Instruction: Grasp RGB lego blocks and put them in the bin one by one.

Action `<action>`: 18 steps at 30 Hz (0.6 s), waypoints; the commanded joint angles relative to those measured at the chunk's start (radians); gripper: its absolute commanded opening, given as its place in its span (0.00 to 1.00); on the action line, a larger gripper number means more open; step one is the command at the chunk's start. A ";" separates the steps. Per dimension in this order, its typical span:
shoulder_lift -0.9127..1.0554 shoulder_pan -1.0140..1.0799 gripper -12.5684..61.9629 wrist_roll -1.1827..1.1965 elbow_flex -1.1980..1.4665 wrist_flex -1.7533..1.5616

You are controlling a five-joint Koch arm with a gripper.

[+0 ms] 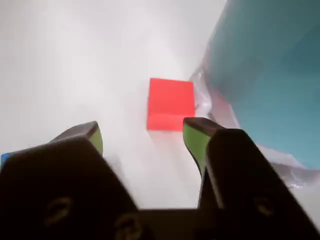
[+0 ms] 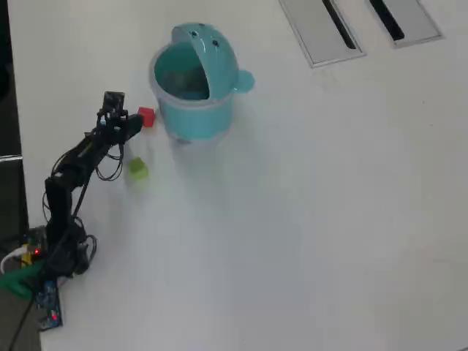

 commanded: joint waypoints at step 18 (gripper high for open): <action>-0.118 0.094 0.56 -0.037 -0.209 -0.054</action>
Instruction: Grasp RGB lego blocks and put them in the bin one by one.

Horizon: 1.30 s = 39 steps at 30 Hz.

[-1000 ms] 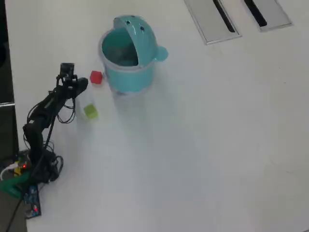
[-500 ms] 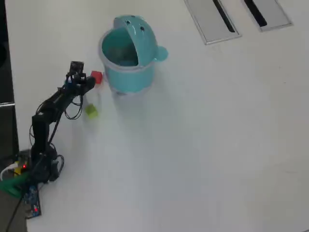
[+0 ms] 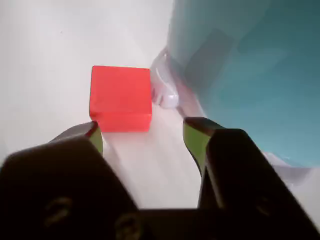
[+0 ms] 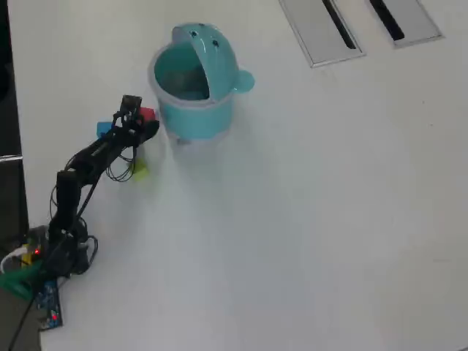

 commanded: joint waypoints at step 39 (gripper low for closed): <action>-0.137 -0.078 0.33 0.038 -0.242 -0.044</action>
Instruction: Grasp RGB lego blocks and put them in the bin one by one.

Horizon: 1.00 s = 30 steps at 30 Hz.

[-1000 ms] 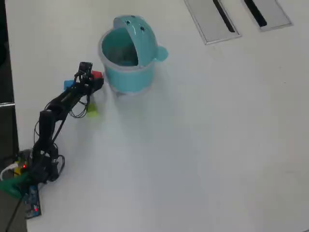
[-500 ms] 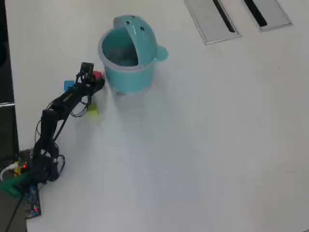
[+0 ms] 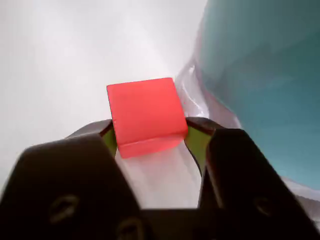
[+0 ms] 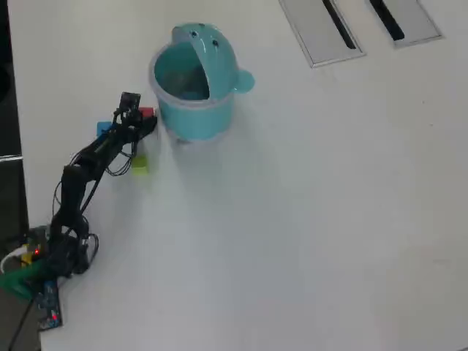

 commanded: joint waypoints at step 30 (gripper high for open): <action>0.612 0.000 0.32 0.008 0.152 0.091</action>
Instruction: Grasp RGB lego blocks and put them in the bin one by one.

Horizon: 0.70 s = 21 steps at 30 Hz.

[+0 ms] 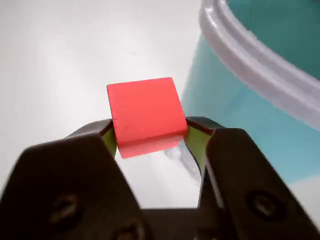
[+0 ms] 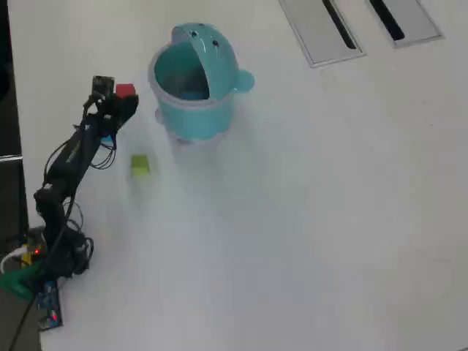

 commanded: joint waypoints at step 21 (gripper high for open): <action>0.008 0.115 0.32 0.051 -0.505 0.069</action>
